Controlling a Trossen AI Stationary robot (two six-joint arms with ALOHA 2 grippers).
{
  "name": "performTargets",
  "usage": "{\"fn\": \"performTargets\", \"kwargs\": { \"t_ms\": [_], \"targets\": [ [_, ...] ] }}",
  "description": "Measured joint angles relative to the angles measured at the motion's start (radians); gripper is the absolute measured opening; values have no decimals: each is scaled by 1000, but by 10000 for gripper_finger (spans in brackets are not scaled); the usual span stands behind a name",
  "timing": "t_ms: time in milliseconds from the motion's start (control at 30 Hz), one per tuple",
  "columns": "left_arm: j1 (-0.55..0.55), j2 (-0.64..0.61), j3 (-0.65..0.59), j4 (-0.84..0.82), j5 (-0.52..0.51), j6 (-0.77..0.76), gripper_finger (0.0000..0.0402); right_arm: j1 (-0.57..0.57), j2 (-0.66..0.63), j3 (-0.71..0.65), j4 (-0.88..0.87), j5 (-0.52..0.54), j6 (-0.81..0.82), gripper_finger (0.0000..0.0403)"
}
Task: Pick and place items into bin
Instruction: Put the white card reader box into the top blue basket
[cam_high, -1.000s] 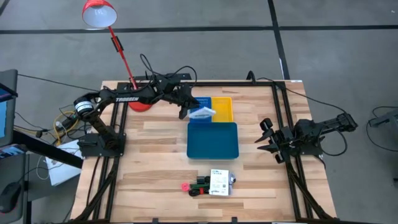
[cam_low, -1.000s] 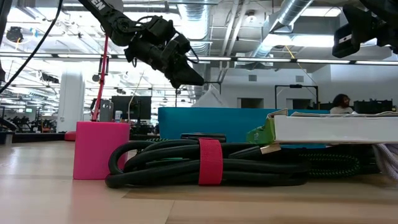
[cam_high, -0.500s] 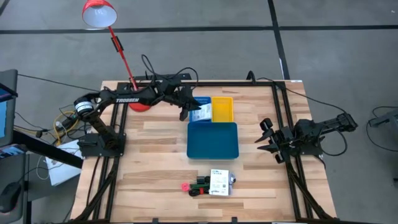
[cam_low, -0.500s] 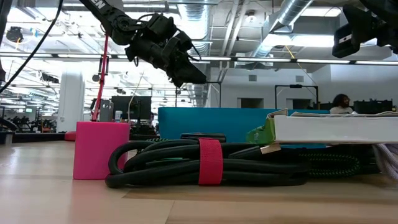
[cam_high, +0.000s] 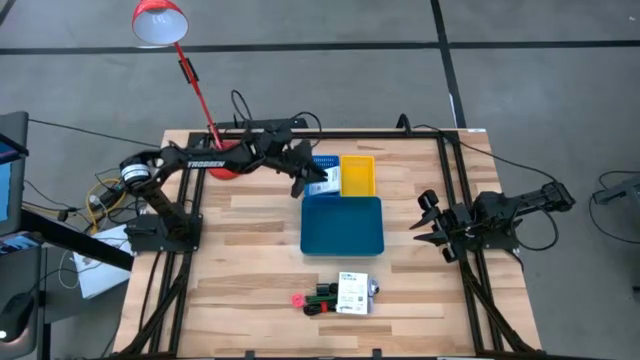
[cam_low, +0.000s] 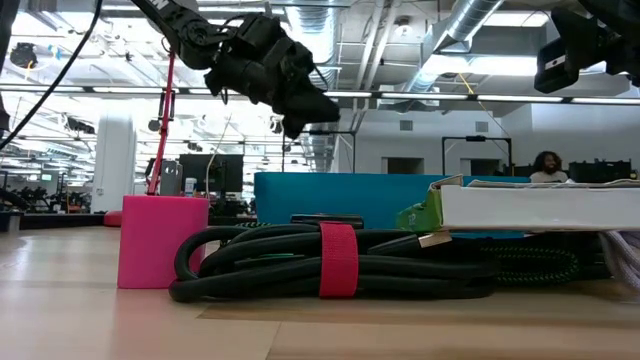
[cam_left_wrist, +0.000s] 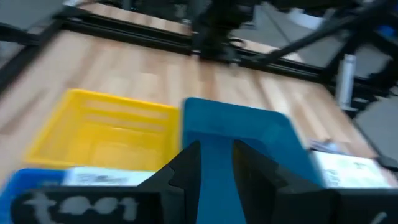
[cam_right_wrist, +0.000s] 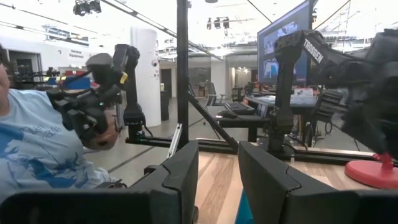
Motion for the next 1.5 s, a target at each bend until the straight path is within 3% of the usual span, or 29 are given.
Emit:
{"fn": "performTargets", "kwargs": {
  "t_ms": [300, 500, 667, 967, 1200, 1367, 1500],
  "targets": [
    [-153, 0, 0, -103, 34, 95, 78, 0, 0, 0, 0, 0, 0, 108],
    [-232, -14, -13, -125, 30, 36, 78, 0, 0, 0, 0, 0, 0, 108],
    [-261, -134, -113, 45, -64, -91, 78, 0, 0, 0, 0, 0, 0, 108],
    [-294, -571, -475, 508, -164, -241, 77, 0, 0, 0, 0, 0, 0, 108],
    [-518, -796, -760, 696, -379, -195, 77, 0, 0, 0, 0, 0, 0, 108],
    [-706, -823, -879, 826, -579, -112, 77, 0, 0, 0, 0, 0, 0, 108],
    [-823, -797, -903, 865, -698, -30, 77, 0, 0, 0, 0, 0, 0, 108]
  ]
}}
